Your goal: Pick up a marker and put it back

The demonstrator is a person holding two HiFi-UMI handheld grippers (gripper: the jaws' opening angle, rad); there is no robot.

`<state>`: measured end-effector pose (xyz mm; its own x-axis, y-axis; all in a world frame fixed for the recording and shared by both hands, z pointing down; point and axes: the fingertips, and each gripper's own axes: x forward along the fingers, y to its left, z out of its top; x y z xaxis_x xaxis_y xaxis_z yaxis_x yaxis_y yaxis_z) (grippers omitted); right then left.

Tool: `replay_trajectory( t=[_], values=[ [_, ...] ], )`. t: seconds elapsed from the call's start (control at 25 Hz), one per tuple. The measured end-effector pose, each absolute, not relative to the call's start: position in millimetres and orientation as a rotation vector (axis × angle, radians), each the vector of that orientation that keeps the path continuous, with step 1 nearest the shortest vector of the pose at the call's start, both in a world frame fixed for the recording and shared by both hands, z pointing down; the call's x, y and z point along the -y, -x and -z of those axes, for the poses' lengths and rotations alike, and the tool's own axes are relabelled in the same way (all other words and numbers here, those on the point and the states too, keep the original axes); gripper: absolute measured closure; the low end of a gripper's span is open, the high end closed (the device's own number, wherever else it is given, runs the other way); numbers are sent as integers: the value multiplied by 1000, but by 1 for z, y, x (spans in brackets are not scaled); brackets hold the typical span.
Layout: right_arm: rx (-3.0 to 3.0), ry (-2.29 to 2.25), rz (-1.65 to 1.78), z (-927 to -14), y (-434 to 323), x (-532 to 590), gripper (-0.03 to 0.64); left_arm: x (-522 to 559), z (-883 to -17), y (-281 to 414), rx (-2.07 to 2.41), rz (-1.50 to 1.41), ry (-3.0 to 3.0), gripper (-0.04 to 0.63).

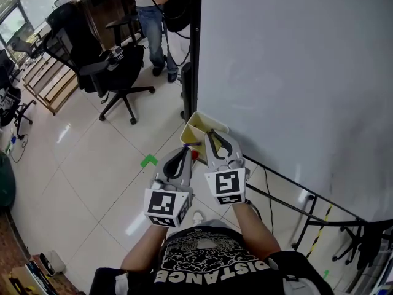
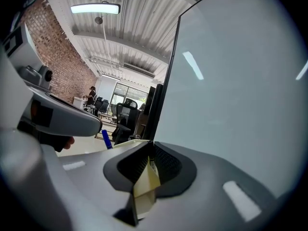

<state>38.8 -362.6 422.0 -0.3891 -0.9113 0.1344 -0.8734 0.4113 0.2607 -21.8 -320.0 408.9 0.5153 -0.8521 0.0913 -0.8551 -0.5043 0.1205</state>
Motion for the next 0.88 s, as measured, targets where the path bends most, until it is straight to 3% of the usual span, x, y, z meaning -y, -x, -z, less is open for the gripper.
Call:
replay_trajectory(
  t=[0.88],
  values=[
    [2445,-1652,423,-358,-34,324,583,288,-386,27,1440,22,-2660,589]
  ],
)
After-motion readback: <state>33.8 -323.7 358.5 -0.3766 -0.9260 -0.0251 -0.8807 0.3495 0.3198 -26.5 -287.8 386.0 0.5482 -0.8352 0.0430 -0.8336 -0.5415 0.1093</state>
